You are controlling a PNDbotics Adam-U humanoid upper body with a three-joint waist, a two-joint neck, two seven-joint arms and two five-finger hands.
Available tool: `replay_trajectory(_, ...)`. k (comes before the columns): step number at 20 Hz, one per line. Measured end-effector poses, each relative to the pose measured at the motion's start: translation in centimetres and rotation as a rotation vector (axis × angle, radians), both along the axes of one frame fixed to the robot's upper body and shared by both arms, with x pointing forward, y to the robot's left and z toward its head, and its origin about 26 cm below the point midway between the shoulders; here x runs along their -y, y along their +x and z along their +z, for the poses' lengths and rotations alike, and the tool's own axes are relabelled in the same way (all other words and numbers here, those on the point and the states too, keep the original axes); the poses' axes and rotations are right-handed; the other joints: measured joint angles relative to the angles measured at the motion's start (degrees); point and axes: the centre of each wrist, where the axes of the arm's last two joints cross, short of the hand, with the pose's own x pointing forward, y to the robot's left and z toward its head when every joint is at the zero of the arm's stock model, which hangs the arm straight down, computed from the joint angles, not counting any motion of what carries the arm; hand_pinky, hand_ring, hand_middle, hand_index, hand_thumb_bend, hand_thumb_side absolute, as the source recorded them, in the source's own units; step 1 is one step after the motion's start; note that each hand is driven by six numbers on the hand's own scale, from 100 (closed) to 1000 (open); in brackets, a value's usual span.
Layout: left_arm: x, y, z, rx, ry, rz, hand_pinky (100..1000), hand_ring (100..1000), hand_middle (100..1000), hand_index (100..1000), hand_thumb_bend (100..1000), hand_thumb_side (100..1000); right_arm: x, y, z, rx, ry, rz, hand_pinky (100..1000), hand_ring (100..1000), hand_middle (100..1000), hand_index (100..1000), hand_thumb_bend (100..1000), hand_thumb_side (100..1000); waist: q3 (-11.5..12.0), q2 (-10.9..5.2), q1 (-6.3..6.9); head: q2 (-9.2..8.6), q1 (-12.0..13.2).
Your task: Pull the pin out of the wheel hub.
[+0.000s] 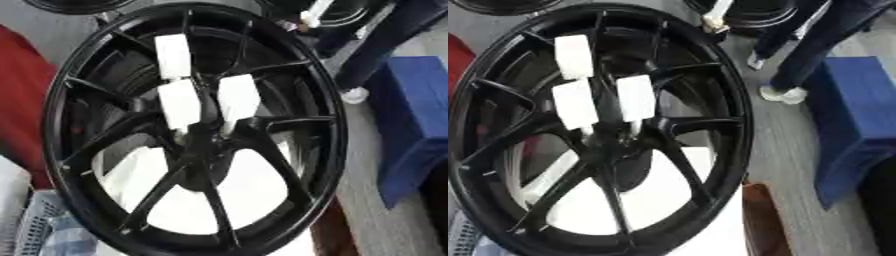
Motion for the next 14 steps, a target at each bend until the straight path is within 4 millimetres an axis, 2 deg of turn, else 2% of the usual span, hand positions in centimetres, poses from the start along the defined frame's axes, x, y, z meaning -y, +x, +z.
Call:
replay_trajectory(4,-0.2,0.0,0.0,0.005,-0.004,0.016,749,599,515,720,415,588,4.1,-1.3,-2.1,0.077,0.07,-0.185,842,625,488,636,100,100,-1.94,-0.14,1.35,-0.01,1.93)
replay_trajectory(5,-0.2,-0.1,0.0,0.005,-0.005,0.019,748,599,515,720,415,588,5.0,-1.6,-2.8,0.091,0.074,-0.232,851,653,536,683,163,100,-2.35,-0.16,1.7,-0.01,2.32)
replay_trajectory(6,-0.3,-0.1,0.0,0.006,-0.006,0.023,748,599,515,720,415,588,5.9,-1.9,-3.6,0.102,0.076,-0.281,853,658,547,690,173,100,-2.71,-0.18,2.02,-0.01,2.65)
replay_trajectory(7,-0.3,-0.1,0.0,0.007,-0.007,0.026,748,599,515,720,414,588,6.6,-2.2,-4.6,0.108,0.078,-0.328,878,719,661,762,244,100,-3.0,-0.21,2.29,-0.01,2.92)
replay_trajectory(8,-0.4,-0.1,-0.1,0.007,-0.007,0.027,748,599,515,720,414,588,7.3,-2.5,-5.6,0.11,0.078,-0.372,881,728,677,772,253,100,-3.16,-0.25,2.48,-0.01,3.16)
replay_trajectory(9,-0.4,-0.1,-0.1,0.007,-0.007,0.029,748,599,515,720,413,588,7.8,-2.8,-6.8,0.105,0.075,-0.409,909,791,781,849,314,231,-3.29,-0.26,2.68,-0.01,3.37)
replay_trajectory(10,-0.4,-0.1,-0.1,0.006,-0.008,0.03,748,599,516,720,413,588,8.3,-3.2,-7.9,0.097,0.071,-0.443,917,814,817,873,318,290,-3.37,-0.28,2.84,-0.01,3.57)
replay_trajectory(12,-0.4,-0.1,-0.3,0.003,-0.009,0.032,748,600,516,720,413,588,8.9,-3.7,-9.8,0.085,0.064,-0.501,923,820,831,880,295,328,-3.44,-0.45,3.22,-0.02,3.86)
replay_trajectory(14,-0.4,-0.1,-0.3,0.002,-0.008,0.033,748,600,516,720,413,588,9.2,-4.1,-11.2,0.081,0.071,-0.543,924,820,830,879,292,329,-3.53,-0.58,3.48,-0.02,3.98)
